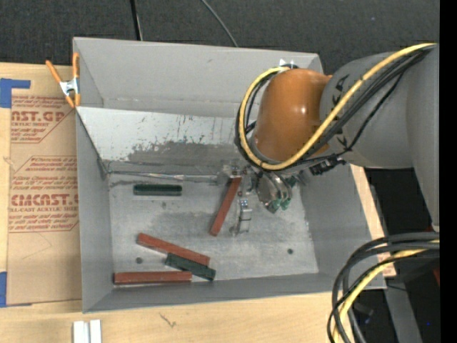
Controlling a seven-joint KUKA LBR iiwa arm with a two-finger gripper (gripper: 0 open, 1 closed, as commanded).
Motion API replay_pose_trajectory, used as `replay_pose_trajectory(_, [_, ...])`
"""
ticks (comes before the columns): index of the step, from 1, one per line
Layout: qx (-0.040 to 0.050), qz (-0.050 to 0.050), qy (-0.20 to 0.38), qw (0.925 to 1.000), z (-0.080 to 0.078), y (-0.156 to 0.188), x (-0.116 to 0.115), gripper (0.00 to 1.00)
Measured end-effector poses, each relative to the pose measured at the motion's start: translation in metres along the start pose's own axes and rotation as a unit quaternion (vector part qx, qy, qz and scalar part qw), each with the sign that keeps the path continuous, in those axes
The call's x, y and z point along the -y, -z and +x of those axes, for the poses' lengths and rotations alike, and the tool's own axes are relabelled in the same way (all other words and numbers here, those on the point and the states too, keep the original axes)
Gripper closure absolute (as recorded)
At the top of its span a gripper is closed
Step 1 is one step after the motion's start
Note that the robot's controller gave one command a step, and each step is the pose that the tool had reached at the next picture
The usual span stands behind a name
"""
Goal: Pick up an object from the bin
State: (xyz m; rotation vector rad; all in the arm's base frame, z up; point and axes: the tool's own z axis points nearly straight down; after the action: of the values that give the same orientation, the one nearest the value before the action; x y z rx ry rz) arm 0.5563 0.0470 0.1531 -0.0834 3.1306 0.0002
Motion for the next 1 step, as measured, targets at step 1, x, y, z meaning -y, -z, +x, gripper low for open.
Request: replay_pose_trajectory(1, [-0.0059, -0.001, 0.009, 0.9999, -0.0259, -0.0265, -0.002, 0.0])
